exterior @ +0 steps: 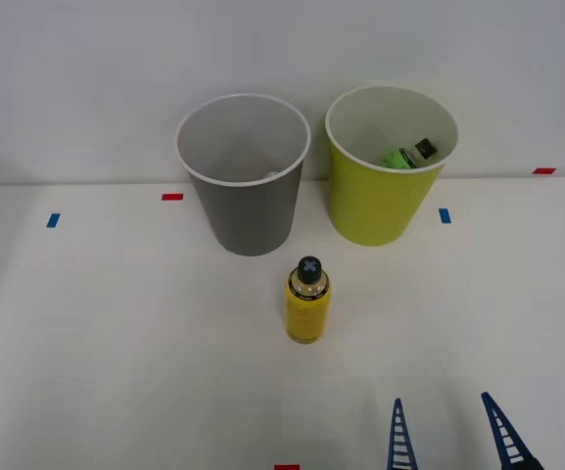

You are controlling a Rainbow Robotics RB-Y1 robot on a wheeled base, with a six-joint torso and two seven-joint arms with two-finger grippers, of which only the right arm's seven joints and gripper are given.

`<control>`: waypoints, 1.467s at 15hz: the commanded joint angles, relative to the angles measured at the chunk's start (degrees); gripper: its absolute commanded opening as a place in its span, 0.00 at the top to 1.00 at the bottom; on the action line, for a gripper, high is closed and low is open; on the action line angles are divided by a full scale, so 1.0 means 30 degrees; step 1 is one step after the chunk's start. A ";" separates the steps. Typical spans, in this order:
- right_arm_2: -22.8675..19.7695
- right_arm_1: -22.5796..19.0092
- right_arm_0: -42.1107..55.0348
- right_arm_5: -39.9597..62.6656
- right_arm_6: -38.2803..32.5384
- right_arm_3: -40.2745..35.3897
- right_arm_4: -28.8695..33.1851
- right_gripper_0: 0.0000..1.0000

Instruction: Put cans in the gray bin, plastic bottles in the light green bin

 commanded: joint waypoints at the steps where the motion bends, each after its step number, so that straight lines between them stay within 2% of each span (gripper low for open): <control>1: 0.0000 0.0000 0.0000 0.0000 0.0000 0.0000 -0.0001 0.00; 22: 0.0000 0.0000 0.0000 0.0000 0.0000 0.0000 -0.0001 0.00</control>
